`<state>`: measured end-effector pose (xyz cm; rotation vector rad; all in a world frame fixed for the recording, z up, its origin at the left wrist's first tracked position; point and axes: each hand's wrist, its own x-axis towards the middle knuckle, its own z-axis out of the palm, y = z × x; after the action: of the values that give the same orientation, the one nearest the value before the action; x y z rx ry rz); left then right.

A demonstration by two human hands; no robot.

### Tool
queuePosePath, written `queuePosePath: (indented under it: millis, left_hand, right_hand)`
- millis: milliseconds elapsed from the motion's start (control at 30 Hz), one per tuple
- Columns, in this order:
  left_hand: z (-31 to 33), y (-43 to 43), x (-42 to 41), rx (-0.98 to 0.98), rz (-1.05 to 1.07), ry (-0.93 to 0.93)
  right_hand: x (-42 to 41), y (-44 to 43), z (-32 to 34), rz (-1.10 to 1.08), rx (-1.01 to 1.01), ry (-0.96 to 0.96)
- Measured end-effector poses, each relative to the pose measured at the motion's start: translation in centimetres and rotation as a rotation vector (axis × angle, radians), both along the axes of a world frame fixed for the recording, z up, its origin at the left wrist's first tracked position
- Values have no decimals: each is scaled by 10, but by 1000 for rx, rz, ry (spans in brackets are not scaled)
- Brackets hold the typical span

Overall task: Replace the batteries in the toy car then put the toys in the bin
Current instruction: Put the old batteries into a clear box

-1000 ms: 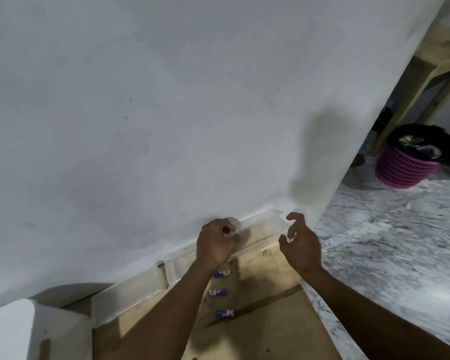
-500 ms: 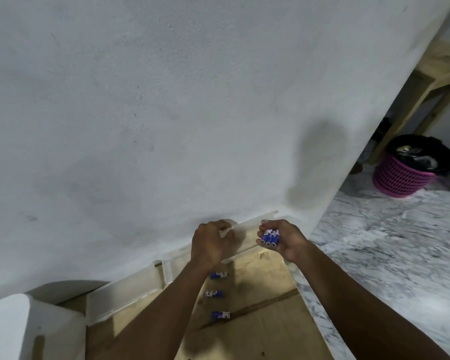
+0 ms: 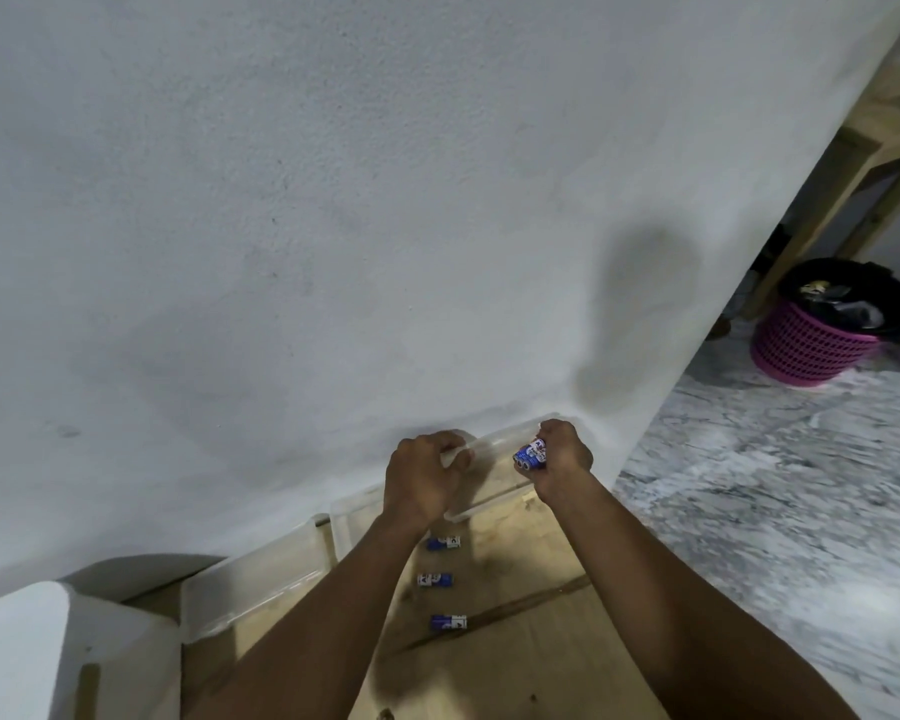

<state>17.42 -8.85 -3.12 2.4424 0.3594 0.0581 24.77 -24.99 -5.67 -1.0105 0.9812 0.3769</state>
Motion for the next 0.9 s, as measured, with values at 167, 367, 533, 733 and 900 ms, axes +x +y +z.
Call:
queuePosePath:
  millis: [167,367,533,733,900]
  left_hand:
    - [2,-1,1,23,-18,1]
    - [3,-1,1,25,-25,18]
    - [2,-2,2,32,-14,26]
    - [3,-3,0,34,0,36]
    - [3,-3,-5,13,-1,47]
  right_hand:
    - [-4,6,2,-41,1,-4]
    - [-4,-13,-1,46,146,-68]
    - [-1,-29,-4,121,231,-104]
    - [-3,-42,9,11,133,-229]
    - [-8,-43,23,130,-288,-539]
